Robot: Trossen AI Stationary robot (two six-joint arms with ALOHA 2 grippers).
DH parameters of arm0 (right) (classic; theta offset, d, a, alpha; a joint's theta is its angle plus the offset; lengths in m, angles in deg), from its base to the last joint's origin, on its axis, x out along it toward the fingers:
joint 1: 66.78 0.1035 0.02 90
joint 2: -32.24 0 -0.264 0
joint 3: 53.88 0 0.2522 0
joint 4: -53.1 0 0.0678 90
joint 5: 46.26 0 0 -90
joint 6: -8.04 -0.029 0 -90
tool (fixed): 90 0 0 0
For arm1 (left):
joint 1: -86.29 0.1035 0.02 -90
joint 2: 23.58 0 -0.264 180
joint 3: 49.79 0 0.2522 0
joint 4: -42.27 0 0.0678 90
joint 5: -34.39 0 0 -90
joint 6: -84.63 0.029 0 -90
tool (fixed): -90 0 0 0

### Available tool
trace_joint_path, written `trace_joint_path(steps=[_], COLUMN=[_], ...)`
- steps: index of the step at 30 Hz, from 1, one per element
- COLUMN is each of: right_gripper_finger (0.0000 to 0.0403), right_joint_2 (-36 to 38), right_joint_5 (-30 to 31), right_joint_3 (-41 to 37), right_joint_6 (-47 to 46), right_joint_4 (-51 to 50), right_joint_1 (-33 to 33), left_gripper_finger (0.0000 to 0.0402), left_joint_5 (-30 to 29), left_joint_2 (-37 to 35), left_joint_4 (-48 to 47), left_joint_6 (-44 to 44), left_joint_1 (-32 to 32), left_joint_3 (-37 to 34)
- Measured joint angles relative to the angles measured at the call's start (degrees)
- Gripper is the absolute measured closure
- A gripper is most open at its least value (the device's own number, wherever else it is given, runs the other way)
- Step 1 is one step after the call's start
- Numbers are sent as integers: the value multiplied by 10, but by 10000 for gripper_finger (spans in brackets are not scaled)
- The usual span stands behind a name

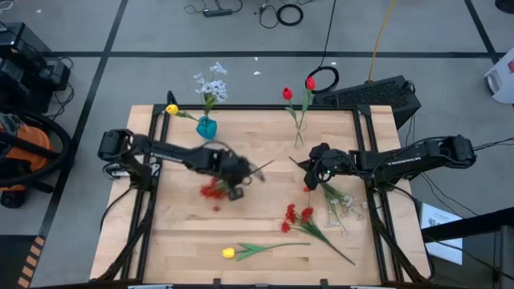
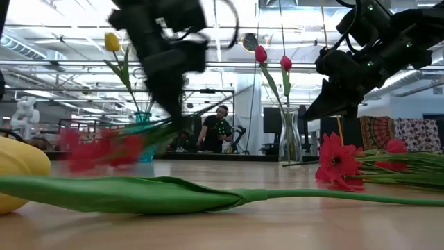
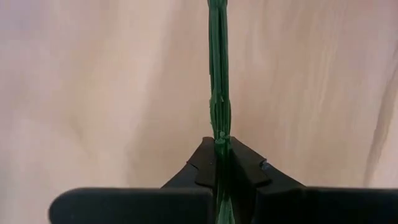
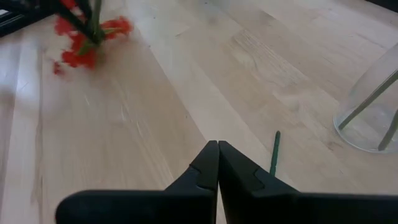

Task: Sort flowers into vase by color
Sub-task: Put the left red flowers into the transparent vase

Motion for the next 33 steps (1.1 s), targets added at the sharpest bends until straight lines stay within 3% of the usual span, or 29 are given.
trace_joint_path(steps=[8,14,27,33], right_gripper_finger=[402,402,403,403], right_joint_2=[0,0,28,33], right_joint_5=[0,-4,-51,-51], right_joint_3=[0,0,0,23], right_joint_6=[0,0,-8,-2], right_joint_4=[3,0,-51,-51], right_joint_1=[0,0,0,0], left_gripper_finger=[383,371,259,241], left_joint_5=[45,45,45,45], left_joint_2=[88,158,165,151], left_joint_4=[22,17,13,-10], left_joint_6=[131,143,157,154], left_joint_1=[29,29,28,29], left_joint_3=[110,176,182,183])
